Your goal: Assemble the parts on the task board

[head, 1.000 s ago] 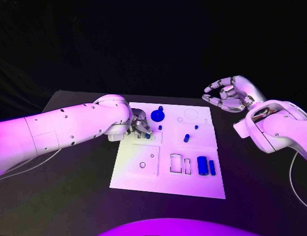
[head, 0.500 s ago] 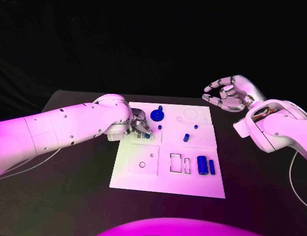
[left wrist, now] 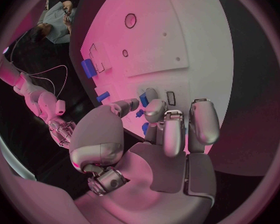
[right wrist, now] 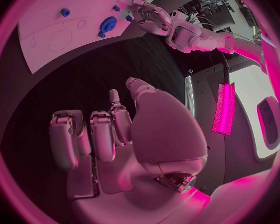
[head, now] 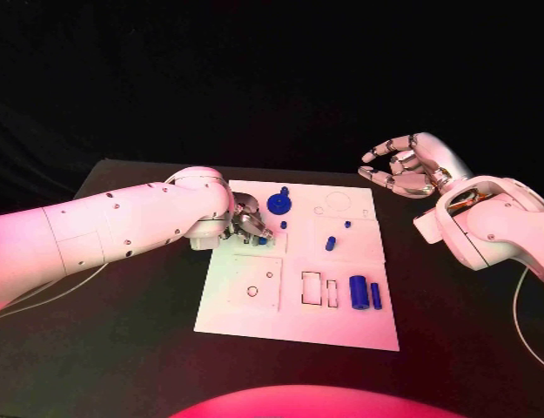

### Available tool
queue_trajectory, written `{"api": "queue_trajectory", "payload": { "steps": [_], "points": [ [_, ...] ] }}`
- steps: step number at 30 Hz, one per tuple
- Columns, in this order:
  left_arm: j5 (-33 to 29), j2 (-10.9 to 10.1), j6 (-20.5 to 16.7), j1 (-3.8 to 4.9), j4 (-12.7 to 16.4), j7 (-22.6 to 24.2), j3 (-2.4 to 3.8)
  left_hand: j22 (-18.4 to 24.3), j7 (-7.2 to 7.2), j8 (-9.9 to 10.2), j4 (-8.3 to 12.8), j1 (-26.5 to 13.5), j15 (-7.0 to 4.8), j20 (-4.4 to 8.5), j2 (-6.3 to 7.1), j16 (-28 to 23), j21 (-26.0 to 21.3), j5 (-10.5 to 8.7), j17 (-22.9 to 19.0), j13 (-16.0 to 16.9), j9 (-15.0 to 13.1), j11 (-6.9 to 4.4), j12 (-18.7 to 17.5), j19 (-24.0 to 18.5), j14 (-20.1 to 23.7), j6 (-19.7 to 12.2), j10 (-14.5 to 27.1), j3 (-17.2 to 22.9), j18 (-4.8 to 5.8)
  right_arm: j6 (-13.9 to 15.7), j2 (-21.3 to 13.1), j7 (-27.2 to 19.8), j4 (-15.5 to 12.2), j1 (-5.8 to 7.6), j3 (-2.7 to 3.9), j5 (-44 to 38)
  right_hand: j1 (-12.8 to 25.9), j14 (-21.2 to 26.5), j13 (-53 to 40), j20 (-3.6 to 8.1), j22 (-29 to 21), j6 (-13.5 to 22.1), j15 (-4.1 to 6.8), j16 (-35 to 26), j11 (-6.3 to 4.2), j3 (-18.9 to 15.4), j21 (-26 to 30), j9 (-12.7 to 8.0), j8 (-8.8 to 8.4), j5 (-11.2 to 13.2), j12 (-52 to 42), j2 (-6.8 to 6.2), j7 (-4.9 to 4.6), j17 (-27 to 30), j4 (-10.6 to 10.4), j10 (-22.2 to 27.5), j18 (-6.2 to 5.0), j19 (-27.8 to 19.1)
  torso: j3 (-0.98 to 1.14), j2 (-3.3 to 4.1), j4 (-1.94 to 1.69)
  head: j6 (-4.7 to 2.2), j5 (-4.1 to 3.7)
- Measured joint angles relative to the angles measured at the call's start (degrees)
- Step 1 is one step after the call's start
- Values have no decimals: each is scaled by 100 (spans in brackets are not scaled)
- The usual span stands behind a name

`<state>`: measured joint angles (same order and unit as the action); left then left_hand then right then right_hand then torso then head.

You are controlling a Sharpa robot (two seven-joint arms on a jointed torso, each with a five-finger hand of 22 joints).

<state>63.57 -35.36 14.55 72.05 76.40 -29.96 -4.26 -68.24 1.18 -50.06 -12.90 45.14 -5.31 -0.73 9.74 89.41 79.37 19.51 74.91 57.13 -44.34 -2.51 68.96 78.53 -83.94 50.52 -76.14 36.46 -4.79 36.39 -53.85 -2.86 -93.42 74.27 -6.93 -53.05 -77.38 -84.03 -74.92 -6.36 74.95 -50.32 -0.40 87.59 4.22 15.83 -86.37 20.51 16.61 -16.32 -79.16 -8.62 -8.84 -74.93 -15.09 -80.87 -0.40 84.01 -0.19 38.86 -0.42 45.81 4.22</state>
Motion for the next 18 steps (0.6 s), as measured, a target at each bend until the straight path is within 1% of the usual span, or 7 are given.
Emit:
{"api": "queue_trajectory", "payload": {
  "steps": [5,8,11,13,16,18],
  "points": [
    [-1,-4,-3,-1,0,3,0,-6,0,0,-162,3,0,0,3,0,0,0,0,2,16,0,0,0,0,0,0,-266,-1,1,-1,-2,1,0,0,8,0,0,0,0,0,0,0,0,0,0,7,0,0,0,0,0,0,0,0,0,0,0,-1,1,2,0,1],
    [-3,-9,-5,-2,0,4,0,-6,0,0,-251,60,0,0,35,0,0,0,0,-2,21,0,0,0,0,0,1,-397,-1,1,-2,-3,3,0,0,12,0,0,0,0,0,0,0,0,0,0,23,0,0,0,0,0,0,0,0,0,0,0,-2,1,4,-1,1],
    [-4,-19,-9,-4,14,4,5,-6,0,0,-317,79,0,0,14,0,0,0,0,-6,25,-1,0,0,0,-1,1,-474,-1,1,-3,-4,6,0,0,17,1,0,1,0,-1,0,0,0,0,0,23,-1,0,0,0,-1,0,1,0,0,0,0,-4,1,4,-3,-3],
    [-4,-33,-11,-8,33,4,14,-6,0,0,-347,79,0,0,14,0,0,0,0,-16,25,-1,0,0,0,-1,1,-533,-1,2,-3,-5,8,0,0,21,23,0,1,0,-1,0,0,0,0,15,23,-1,0,0,0,-23,0,1,-15,0,0,0,-4,1,4,-5,-8],
    [-6,-77,-13,-17,86,4,33,1,0,2,-360,79,0,0,14,0,0,0,0,-49,30,-1,0,0,0,-1,1,-552,-1,2,-2,-6,18,0,0,26,23,0,1,0,-1,0,0,0,0,15,23,-1,0,0,0,-23,0,1,-15,0,0,0,-5,1,4,-13,-14],
    [-8,-113,-14,-23,126,4,65,12,1,2,-358,111,0,0,40,0,0,0,0,-86,30,-1,-21,0,0,-2,1,-585,-1,2,-1,-6,25,-1,0,30,23,0,1,0,-1,0,0,0,0,15,23,-1,0,0,0,-23,0,1,-16,0,0,0,-5,0,4,-16,-18]
  ]
}}
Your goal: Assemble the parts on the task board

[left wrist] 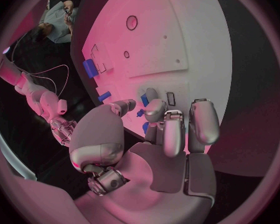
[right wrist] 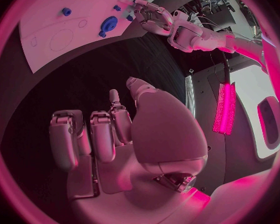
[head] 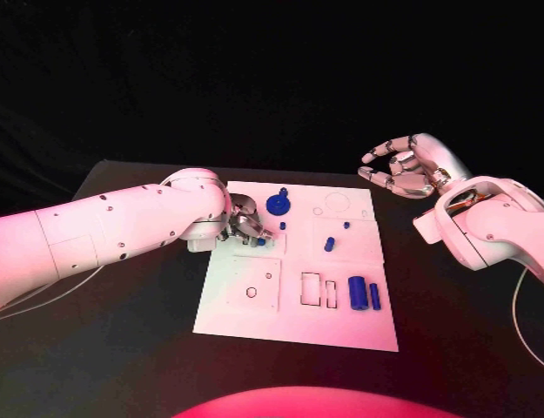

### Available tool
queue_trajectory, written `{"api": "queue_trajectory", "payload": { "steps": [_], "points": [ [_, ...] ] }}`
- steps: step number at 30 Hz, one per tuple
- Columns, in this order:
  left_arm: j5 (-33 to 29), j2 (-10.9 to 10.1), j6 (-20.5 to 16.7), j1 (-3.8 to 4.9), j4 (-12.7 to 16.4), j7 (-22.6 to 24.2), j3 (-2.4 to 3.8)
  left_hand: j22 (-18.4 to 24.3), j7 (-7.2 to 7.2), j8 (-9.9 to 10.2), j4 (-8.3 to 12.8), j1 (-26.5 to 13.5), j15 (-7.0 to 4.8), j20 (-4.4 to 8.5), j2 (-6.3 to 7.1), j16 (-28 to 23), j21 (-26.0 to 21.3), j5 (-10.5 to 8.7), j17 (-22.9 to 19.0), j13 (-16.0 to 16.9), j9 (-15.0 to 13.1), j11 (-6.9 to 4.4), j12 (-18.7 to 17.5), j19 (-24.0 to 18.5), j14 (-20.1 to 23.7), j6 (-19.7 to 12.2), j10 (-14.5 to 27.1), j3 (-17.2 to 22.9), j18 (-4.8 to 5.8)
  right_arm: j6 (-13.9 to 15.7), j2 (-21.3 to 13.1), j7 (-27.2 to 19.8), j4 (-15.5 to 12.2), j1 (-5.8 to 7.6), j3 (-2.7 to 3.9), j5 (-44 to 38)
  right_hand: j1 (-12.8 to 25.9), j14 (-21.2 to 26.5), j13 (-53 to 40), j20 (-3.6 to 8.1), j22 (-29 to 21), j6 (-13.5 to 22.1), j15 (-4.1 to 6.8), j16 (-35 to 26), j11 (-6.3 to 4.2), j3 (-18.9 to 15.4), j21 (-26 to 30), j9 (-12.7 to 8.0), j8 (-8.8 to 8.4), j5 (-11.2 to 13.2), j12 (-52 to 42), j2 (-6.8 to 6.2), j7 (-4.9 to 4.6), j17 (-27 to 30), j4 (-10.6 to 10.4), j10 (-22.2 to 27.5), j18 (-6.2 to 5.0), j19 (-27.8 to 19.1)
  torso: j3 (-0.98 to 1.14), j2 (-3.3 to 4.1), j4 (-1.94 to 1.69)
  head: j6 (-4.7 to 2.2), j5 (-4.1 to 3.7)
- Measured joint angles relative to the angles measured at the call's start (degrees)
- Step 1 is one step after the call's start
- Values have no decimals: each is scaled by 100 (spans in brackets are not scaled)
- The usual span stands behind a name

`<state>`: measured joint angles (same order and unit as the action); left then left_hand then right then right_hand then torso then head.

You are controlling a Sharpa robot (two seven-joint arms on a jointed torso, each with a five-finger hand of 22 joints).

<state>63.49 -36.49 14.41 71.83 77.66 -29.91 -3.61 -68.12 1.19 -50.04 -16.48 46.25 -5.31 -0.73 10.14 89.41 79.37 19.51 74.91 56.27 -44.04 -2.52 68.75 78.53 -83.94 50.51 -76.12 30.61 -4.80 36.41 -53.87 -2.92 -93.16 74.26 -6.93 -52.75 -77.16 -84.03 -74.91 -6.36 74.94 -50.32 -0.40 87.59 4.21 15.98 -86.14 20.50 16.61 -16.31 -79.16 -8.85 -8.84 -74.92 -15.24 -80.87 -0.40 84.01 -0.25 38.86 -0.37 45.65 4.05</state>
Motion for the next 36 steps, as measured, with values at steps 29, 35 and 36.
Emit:
{"api": "queue_trajectory", "payload": {
  "steps": [29,35,36],
  "points": [
    [72,148,133,600,-812,16,224,541,207,370,-20,503,73,-86,-34,-178,-328,0,0,-1297,251,181,-907,-234,-10,-433,789,-469,-1,-1,17,0,105,-4,0,26,0,0,1,0,-2,0,0,0,0,-17,-1,3,0,0,0,0,0,1,-17,0,0,0,2,6,-2,-86,2],
    [131,394,190,590,-1278,31,121,573,207,401,-36,503,94,-102,-34,-178,-331,0,0,-1338,288,181,-913,-250,10,-433,805,-563,-1,-2,34,0,111,-7,0,28,25,0,-4,0,-3,0,0,0,0,-17,-1,3,0,0,0,25,0,1,-17,0,0,0,1,19,13,-95,22],
    [144,418,200,588,-1335,33,112,575,207,401,-36,503,94,-102,-34,-178,-332,0,0,-1341,288,185,-913,-250,10,-433,809,-563,-1,-2,35,0,111,-8,0,28,25,0,-4,0,-3,0,0,0,0,-17,-1,3,0,0,0,25,0,1,-17,0,0,0,1,23,16,-97,26]
  ]
}}
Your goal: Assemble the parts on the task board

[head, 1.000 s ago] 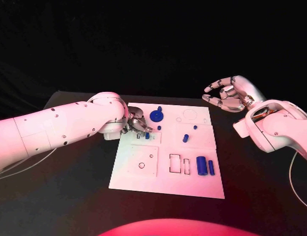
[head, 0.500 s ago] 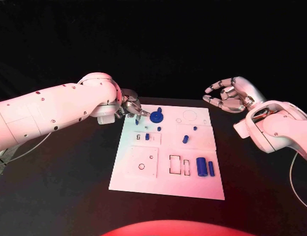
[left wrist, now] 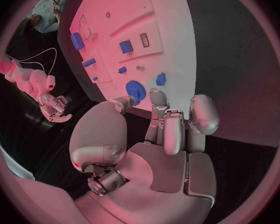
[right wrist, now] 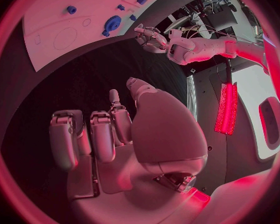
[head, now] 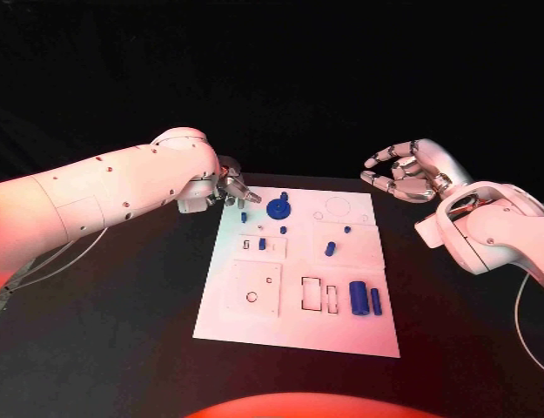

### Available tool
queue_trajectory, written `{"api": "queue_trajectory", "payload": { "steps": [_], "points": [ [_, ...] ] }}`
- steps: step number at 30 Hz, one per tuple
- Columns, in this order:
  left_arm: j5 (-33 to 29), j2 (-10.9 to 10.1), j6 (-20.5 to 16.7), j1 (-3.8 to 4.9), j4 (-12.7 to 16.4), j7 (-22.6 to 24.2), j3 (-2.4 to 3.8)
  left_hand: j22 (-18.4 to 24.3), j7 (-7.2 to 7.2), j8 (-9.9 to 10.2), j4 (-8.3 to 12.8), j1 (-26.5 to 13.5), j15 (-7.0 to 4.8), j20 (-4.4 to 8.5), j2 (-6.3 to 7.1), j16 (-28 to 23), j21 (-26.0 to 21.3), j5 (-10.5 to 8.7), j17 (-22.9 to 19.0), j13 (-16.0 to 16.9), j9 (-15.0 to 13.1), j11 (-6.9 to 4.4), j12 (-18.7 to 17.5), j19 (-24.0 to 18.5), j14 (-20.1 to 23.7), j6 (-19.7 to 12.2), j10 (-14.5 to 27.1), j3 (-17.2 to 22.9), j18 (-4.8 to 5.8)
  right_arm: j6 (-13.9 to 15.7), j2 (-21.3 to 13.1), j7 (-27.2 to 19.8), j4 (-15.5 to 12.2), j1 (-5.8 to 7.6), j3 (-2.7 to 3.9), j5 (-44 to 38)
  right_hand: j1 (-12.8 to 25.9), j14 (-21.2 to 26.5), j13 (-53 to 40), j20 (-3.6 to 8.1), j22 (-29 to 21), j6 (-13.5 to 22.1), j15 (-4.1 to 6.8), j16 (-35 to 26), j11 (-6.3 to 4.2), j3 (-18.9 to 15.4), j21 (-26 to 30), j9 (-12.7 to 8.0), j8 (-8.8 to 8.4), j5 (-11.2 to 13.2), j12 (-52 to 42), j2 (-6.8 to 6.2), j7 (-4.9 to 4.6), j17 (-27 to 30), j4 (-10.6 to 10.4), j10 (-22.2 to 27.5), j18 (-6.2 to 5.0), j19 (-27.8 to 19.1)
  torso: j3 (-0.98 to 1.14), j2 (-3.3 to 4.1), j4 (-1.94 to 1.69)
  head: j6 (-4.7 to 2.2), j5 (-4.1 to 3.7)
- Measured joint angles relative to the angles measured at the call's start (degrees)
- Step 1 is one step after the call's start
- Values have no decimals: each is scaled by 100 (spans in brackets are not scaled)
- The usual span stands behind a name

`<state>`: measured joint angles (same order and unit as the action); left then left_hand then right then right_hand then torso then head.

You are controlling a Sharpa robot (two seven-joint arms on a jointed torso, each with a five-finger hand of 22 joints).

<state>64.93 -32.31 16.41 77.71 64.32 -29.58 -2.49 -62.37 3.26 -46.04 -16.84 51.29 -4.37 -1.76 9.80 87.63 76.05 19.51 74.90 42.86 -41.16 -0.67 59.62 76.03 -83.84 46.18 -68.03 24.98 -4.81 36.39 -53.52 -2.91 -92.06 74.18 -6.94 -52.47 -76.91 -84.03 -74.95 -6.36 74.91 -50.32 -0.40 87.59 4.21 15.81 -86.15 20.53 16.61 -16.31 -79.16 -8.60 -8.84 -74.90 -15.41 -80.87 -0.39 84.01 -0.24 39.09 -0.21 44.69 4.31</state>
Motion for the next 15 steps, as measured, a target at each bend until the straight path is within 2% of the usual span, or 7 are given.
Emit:
{"api": "queue_trajectory", "payload": {
  "steps": [6,10,15],
  "points": [
    [84,122,101,-13,-309,9,-33,12,0,0,0,0,0,-12,0,0,-22,0,0,-20,5,17,-23,-12,0,0,17,0,0,0,1,0,1,-3,-1,0,0,0,0,0,0,0,0,0,0,0,0,0,0,0,0,0,0,-5,0,0,0,0,0,14,8,-4,10],
    [128,217,182,-26,-488,11,-85,19,0,22,16,0,15,-19,0,0,-27,0,5,-33,7,17,-25,-19,-15,0,17,-16,0,0,5,0,0,-3,-1,1,0,0,0,0,-1,0,0,0,0,0,0,-1,0,0,0,0,0,-5,0,0,0,0,0,14,3,8,23],
    [156,296,264,-57,-608,13,-116,18,0,22,17,0,20,-19,0,0,-27,0,5,-51,15,16,-25,-19,-20,0,17,-16,0,-1,19,0,2,-3,-1,1,0,0,1,0,-1,0,0,0,0,0,0,-1,0,0,0,0,0,-4,0,0,0,0,0,14,3,20,40]
  ]
}}
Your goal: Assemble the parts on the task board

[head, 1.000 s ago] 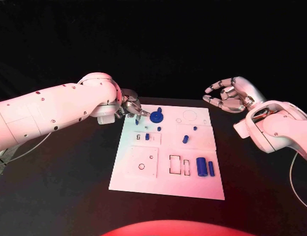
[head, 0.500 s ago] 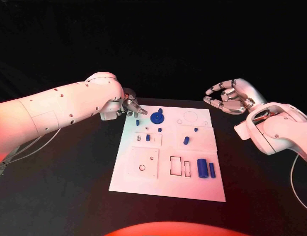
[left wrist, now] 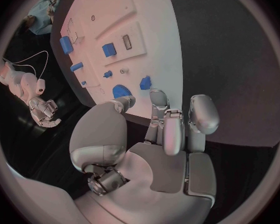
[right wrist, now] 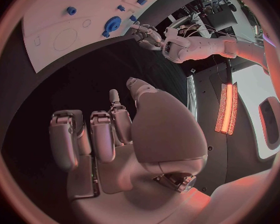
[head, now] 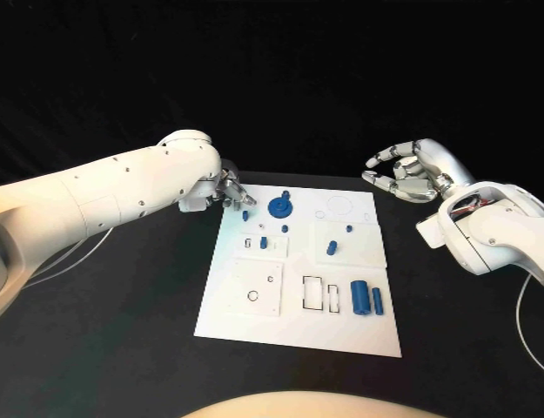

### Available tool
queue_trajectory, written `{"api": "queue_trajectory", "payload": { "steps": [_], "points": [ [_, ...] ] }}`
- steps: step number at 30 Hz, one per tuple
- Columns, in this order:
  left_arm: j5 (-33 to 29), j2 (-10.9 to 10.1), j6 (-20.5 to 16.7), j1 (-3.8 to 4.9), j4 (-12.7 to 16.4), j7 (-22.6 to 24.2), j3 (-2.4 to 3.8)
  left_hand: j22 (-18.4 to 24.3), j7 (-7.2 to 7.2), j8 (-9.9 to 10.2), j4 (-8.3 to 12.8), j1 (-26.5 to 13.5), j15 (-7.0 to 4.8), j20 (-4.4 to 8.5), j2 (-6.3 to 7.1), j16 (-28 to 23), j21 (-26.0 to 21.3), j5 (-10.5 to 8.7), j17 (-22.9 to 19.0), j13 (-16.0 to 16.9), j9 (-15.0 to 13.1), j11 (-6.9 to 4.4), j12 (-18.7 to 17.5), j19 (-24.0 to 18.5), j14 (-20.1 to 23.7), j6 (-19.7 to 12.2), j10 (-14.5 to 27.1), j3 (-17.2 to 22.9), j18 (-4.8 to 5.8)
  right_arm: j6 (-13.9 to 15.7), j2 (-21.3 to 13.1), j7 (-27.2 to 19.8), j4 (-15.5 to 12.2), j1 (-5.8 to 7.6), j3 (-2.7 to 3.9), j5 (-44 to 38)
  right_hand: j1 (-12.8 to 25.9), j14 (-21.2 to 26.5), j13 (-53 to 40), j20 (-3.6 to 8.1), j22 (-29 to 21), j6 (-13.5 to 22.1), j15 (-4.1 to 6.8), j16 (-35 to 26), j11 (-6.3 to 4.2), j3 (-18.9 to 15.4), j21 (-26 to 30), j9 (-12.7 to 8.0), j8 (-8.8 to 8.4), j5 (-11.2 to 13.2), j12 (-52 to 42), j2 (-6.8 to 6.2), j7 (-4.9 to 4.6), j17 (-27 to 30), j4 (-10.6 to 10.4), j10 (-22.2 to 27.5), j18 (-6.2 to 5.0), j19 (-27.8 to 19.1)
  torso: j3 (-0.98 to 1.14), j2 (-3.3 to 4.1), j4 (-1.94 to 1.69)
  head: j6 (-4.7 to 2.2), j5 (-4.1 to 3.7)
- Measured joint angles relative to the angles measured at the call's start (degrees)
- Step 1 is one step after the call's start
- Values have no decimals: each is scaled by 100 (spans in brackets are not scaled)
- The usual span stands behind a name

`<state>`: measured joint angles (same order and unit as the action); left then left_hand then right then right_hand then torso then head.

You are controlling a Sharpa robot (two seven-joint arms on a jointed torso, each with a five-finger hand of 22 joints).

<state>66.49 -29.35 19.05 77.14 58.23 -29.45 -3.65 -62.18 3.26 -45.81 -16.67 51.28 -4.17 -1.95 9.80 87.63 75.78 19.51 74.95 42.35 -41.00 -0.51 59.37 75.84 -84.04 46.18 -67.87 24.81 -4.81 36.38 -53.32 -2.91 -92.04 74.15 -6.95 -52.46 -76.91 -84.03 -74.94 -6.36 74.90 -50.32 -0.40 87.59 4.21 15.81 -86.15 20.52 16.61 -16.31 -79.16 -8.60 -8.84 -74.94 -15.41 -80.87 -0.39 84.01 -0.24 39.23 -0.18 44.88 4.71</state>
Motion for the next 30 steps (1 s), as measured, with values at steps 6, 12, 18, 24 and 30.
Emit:
{"api": "queue_trajectory", "payload": {
  "steps": [6,12,18,24,30],
  "points": [
    [4,53,103,-46,-94,2,-14,28,21,36,16,54,0,0,7,-22,-20,0,0,-42,29,21,-35,0,0,-21,61,-15,0,-2,8,0,6,-1,0,1,0,0,0,0,5,0,0,0,0,0,0,5,0,0,0,0,0,1,0,0,0,0,0,-7,2,21,19],
    [-14,69,165,-61,-118,7,-19,54,41,61,16,157,0,-20,8,-22,-20,0,-1,-103,61,21,-68,-19,0,-42,102,-48,0,-3,14,0,12,-1,0,1,0,0,1,0,4,0,0,0,0,0,0,4,0,0,0,0,0,1,0,0,0,0,-1,-13,-3,45,26],
    [-35,73,192,-65,-123,12,-20,65,62,93,16,346,21,-40,-2,-22,-48,0,-1,-164,103,34,-99,-40,21,-62,156,-47,0,-5,24,0,17,-1,0,1,0,0,1,0,4,17,0,0,0,24,0,4,0,0,0,0,-18,1,-23,0,0,0,-1,-17,-3,54,26],
    [-80,75,201,-67,-123,22,-20,65,62,93,16,528,42,-40,-76,-22,-48,0,-1,-203,140,42,-101,-40,0,-62,163,-47,0,-8,30,0,21,-1,1,1,0,0,1,0,3,17,0,0,0,24,0,4,0,0,0,0,-17,2,-23,0,0,0,-1,-19,-1,55,27],
    [-148,86,200,-68,-122,49,-20,65,62,114,31,656,42,-40,-69,-22,-47,0,-2,-258,159,52,-120,-39,0,-62,214,-63,0,-10,34,0,22,-2,1,1,0,0,2,0,3,17,0,0,0,24,0,4,4,0,0,0,-17,2,-23,0,0,0,1,-20,2,59,29]
  ]
}}
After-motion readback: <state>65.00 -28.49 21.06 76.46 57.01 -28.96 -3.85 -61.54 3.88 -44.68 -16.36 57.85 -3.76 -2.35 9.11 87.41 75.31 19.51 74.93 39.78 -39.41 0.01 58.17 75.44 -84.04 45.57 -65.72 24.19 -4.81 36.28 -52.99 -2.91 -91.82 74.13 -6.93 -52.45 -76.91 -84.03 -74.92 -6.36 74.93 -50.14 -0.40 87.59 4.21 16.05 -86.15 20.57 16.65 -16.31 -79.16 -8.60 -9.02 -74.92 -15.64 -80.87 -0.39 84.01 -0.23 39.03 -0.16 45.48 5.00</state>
